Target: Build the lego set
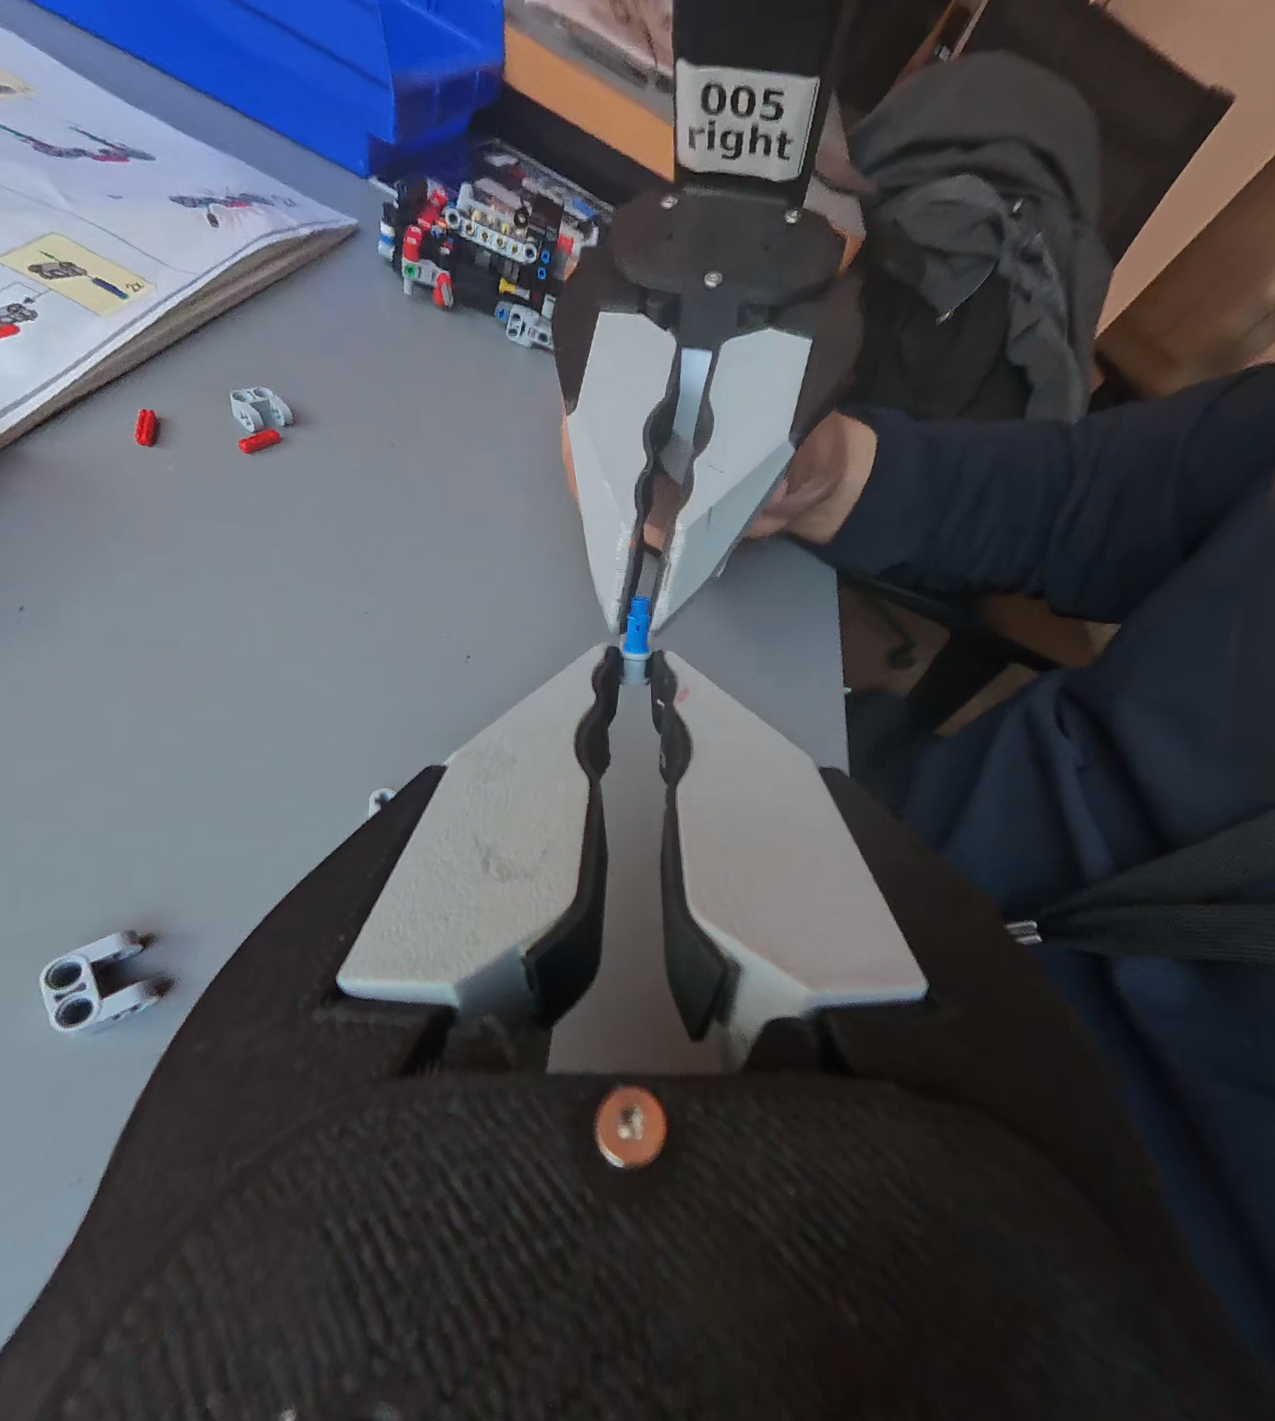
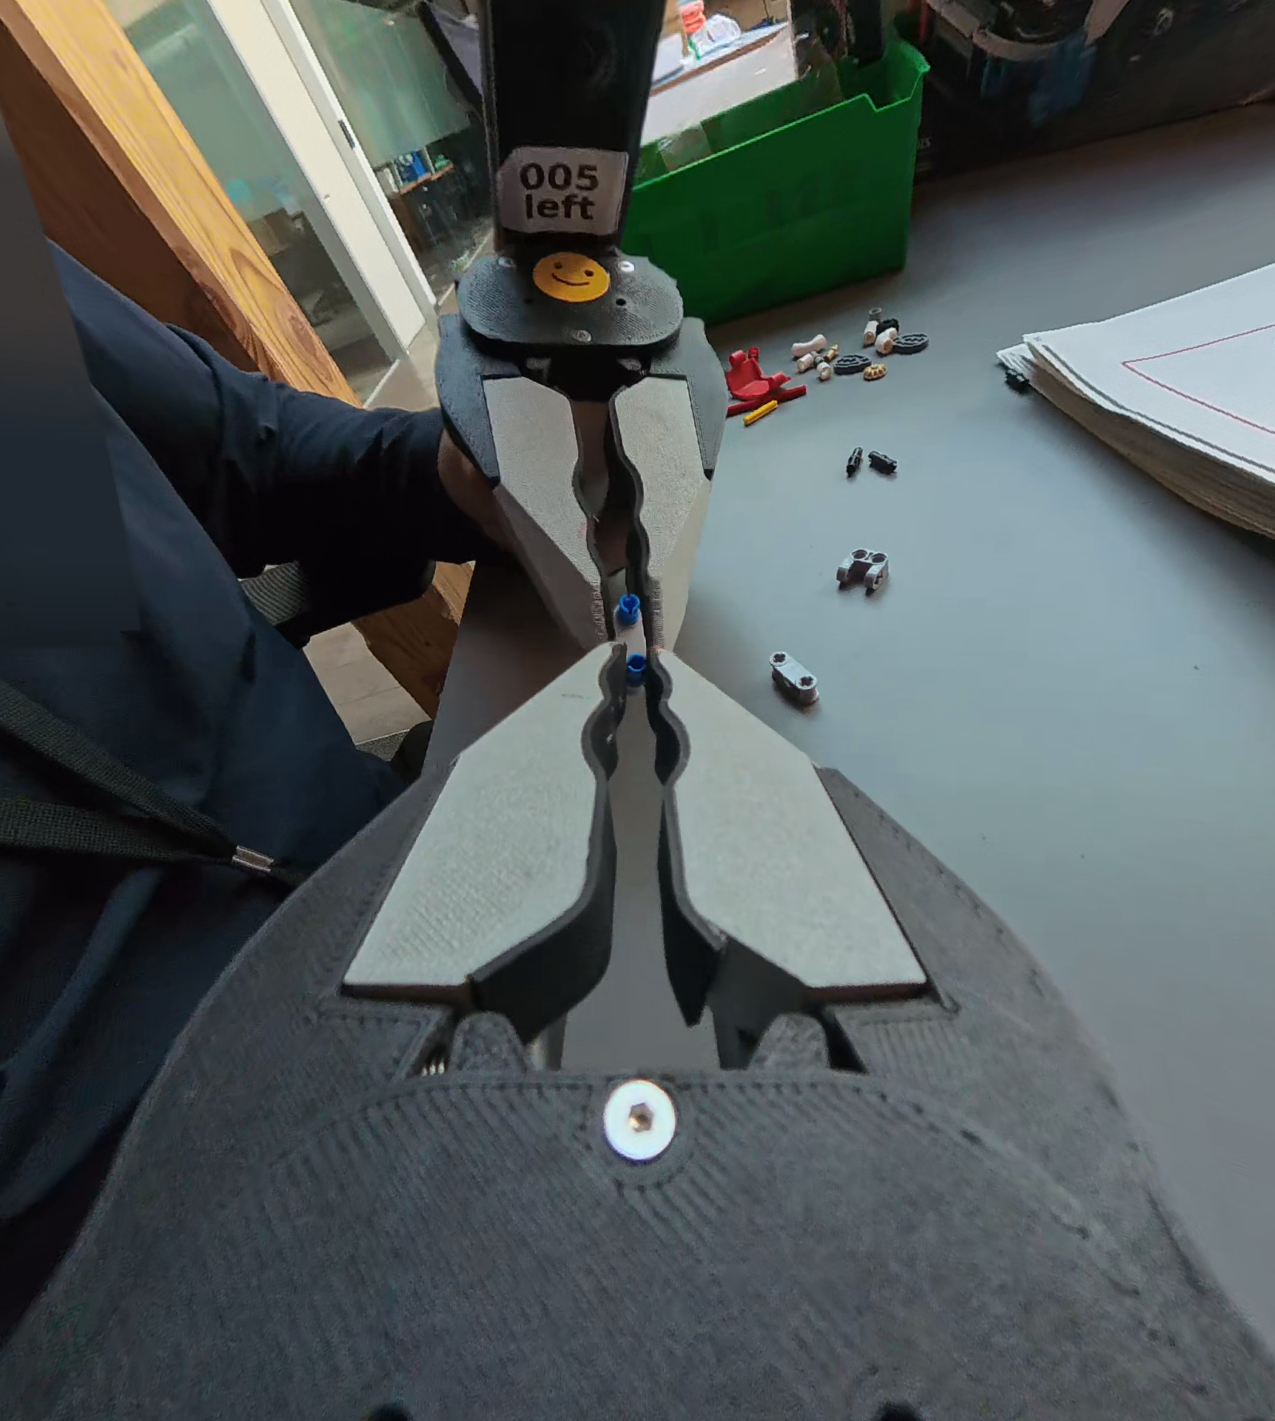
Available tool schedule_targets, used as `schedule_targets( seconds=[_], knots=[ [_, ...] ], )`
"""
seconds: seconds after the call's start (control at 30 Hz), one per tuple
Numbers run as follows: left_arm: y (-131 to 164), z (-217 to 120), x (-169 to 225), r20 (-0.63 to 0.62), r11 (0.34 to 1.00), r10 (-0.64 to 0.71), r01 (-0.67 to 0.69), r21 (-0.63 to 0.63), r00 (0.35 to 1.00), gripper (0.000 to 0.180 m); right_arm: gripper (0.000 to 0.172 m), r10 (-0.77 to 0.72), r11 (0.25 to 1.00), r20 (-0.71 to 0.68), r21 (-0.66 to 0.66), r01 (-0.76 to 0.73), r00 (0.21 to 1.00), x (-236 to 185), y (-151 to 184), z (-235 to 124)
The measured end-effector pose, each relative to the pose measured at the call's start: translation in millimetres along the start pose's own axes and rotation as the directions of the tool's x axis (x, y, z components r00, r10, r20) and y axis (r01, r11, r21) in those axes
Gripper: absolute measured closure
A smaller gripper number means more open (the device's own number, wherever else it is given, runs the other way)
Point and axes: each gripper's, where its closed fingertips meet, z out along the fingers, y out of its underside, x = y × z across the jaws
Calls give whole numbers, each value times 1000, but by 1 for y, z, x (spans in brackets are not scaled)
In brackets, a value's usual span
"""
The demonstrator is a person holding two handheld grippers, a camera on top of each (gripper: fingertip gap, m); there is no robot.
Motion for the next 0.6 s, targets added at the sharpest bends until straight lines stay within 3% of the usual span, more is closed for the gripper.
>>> schedule_targets(
  seconds=[0.3,0.53,0.6],
  knots=[
    [10,3,-2,110,981,153,-137,-141,982,175,171,-135,989,-1,-54,134,991,-3,2,7],
    [0,-2,-10,143,996,78,-72,-50,987,175,172,-105,994,-16,-22,104,994,5,-9,10],
    [-6,-6,-18,204,997,76,-77,1,976,175,172,-85,996,-65,2,85,994,11,-15,10]
  ],
)
